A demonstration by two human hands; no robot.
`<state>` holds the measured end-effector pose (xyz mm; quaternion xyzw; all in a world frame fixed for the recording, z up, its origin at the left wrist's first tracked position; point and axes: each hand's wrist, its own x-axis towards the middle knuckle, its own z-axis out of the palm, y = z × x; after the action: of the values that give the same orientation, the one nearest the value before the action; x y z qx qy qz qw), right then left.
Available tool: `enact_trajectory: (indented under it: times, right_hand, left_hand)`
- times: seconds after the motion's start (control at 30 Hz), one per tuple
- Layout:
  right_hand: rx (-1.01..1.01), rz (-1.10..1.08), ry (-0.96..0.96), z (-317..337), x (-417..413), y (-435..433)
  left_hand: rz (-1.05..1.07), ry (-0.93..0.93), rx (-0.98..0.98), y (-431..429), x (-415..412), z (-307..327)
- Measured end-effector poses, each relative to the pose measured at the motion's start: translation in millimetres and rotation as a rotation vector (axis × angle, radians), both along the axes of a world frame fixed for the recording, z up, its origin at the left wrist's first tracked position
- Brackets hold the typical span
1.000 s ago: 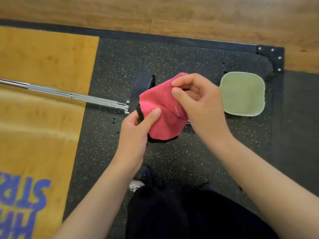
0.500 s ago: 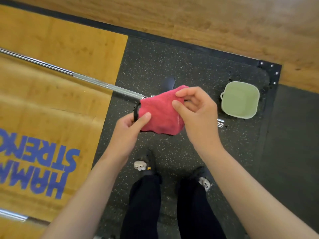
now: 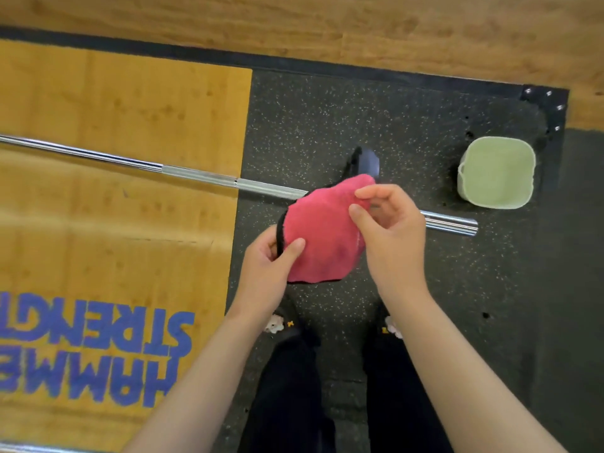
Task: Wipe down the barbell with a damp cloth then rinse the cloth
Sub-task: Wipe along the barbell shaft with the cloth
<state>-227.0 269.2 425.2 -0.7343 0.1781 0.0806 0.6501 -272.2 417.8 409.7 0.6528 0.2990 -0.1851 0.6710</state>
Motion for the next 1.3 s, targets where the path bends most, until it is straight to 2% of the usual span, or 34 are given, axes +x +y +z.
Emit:
enact_trajectory:
  times: [0.23, 0.43, 0.57, 0.77, 0.87, 1.1, 1.17, 1.23, 1.3]
  right_hand:
    - [-0.14, 0.057, 0.099, -65, 21, 8]
    - [-0.318, 0.099, 0.058, -134, 36, 24]
    - [-0.412, 0.127, 0.015, -176, 37, 34]
    - [-0.929, 0.156, 0.007, -220, 35, 53]
    - [-1.003, 0.13, 0.069, -238, 26, 69]
    - [-1.019, 0.09, -0.011, -264, 21, 70]
    - [-1.02, 0.201, 0.075, -277, 21, 65]
    - [-1.066, 0.322, 0.291, -288, 20, 60]
    - [-1.106, 0.309, 0.377, -290, 18, 58]
  left_hand:
    - [-0.051, 0.1, 0.031, 8, 43, -65]
    - [-0.037, 0.173, 0.041, 8, 85, -137]
    - [-0.07, 0.245, -0.05, 13, 92, -186]
    - [-0.254, 0.299, -0.152, 25, 98, -234]
    - [-0.268, 0.284, -0.173, 34, 92, -248]
    - [-0.228, 0.158, -0.232, 16, 91, -274]
    - [-0.256, 0.148, -0.186, 9, 89, -286]
    - [-0.29, 0.191, -0.096, 4, 88, -297]
    - [-0.301, 0.192, -0.013, 4, 86, -306]
